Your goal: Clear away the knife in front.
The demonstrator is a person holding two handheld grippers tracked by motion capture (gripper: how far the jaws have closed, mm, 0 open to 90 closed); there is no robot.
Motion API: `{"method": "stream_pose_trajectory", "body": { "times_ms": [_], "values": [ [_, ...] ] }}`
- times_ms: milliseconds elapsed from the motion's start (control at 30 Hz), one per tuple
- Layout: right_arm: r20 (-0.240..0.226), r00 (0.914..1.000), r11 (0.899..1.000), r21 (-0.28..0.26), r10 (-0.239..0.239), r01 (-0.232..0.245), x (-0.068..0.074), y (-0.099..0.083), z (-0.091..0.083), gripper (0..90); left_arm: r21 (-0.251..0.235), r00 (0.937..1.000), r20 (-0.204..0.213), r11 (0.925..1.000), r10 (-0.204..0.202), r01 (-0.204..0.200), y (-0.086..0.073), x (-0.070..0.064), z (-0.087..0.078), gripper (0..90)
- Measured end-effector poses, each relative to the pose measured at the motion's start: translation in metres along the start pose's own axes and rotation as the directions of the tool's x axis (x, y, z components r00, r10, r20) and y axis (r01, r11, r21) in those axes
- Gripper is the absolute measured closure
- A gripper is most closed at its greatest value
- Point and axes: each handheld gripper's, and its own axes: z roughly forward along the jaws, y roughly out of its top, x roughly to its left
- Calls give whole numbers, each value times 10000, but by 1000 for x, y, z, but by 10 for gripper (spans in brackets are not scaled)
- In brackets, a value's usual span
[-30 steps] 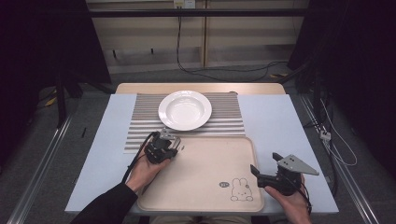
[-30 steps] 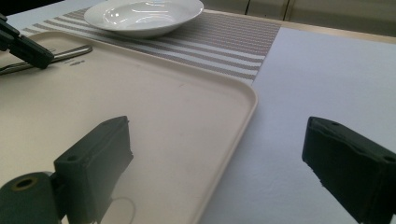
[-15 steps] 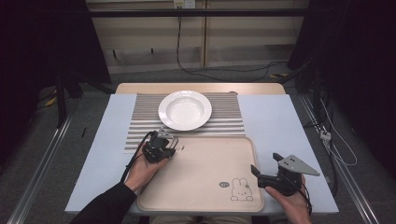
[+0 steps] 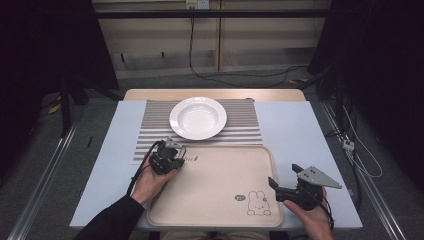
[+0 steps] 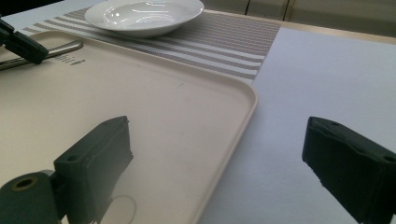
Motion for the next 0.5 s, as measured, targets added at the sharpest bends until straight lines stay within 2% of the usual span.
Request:
{"method": "stream_pose_trajectory", "body": {
  "times_ms": [233, 267, 500],
  "values": [
    [34, 10000, 10000, -2, 26, -26, 0, 0, 0, 80, -124, 9994, -333, 9999, -112, 108, -4, 1, -2, 900],
    [37, 10000, 10000, -7, 14, -14, 0, 0, 0, 79, -91, 9996, -246, 9998, -164, 162, -4, 2, -3, 900],
    [25, 10000, 10000, -8, 17, -17, 0, 0, 0, 79, -186, 9988, -370, 9994, -307, 300, -7, 4, -4, 900]
  ]
}}
